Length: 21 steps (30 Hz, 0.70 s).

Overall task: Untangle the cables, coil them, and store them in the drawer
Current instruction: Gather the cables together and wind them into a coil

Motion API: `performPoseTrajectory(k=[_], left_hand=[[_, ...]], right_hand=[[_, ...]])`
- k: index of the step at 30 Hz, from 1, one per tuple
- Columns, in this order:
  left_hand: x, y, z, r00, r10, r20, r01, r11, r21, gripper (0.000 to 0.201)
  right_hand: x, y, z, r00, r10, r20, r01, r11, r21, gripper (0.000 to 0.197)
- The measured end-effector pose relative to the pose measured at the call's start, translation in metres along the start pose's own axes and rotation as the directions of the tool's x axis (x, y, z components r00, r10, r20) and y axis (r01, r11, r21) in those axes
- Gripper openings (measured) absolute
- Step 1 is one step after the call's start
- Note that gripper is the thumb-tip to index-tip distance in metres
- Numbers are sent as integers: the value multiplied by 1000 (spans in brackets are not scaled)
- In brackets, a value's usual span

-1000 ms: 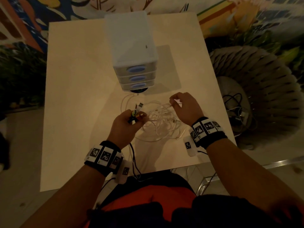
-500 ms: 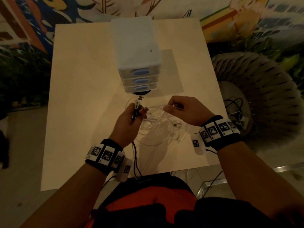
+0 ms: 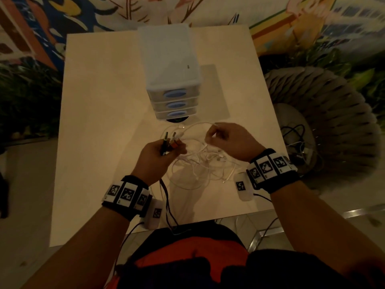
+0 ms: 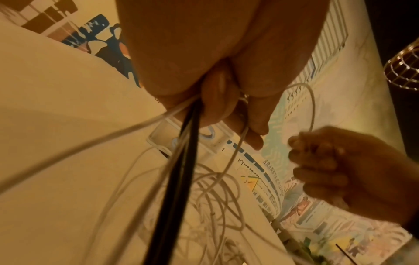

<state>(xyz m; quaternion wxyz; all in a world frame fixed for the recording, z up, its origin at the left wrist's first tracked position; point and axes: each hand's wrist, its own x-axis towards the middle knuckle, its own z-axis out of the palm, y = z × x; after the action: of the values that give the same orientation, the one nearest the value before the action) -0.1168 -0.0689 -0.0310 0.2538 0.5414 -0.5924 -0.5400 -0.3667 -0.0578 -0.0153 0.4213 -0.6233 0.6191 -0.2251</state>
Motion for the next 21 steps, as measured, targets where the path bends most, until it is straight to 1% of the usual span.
performPoseTrajectory(k=[1,2,3,4,5,6,8,9,11,12,15,18,20,21], left_hand=[[-1,4,0,1000,-6,-10,5,999,-52,8],[-1,7,1,1000,-14,-21,11,994,-106,8],[-1,11,1,999,-15,-29,11,989,-149,8],[-1,14,2,999,-11,-36,4,984,-176,8],[0,16,2,999,-4,-40,-3,982,-187,8],[0,18,2,999,2,-40,-9,981,-192,8],[1,20,2,999,4,-45,-12,982,-190,9],[1,19,1,999,2,-54,-12,981,-192,9],[0,17,-3,997,-6,-72,-9,979,-206,9],[-2,18,-4,997,-14,-78,-3,976,-219,9],[-6,26,-7,995,-46,-89,18,956,-292,11],[-10,37,-6,995,-67,-72,33,917,-397,13],[-11,43,-6,995,-73,-70,36,904,-427,14],[-11,45,-5,994,-74,-75,35,904,-426,14]], right_hand=[[-1,-1,6,994,15,108,-9,998,-56,13],[-1,1,14,980,44,194,-27,996,-88,25],[-1,3,24,966,72,247,-50,994,-93,36],[0,5,34,962,93,256,-73,994,-87,40],[2,7,43,966,95,241,-80,994,-71,38],[4,8,51,974,85,210,-76,996,-53,32],[7,10,58,989,67,129,-63,997,-33,20],[8,10,59,996,51,79,-49,999,-20,17],[10,12,55,1000,4,-10,-4,1000,8,17],[10,11,51,1000,-18,-24,19,1000,12,18],[12,7,42,999,-51,10,51,999,-16,27],[9,4,42,999,-34,39,36,998,-51,29],[6,1,47,997,-27,77,30,998,-48,30],[5,-1,51,997,-28,76,32,998,-52,30]])
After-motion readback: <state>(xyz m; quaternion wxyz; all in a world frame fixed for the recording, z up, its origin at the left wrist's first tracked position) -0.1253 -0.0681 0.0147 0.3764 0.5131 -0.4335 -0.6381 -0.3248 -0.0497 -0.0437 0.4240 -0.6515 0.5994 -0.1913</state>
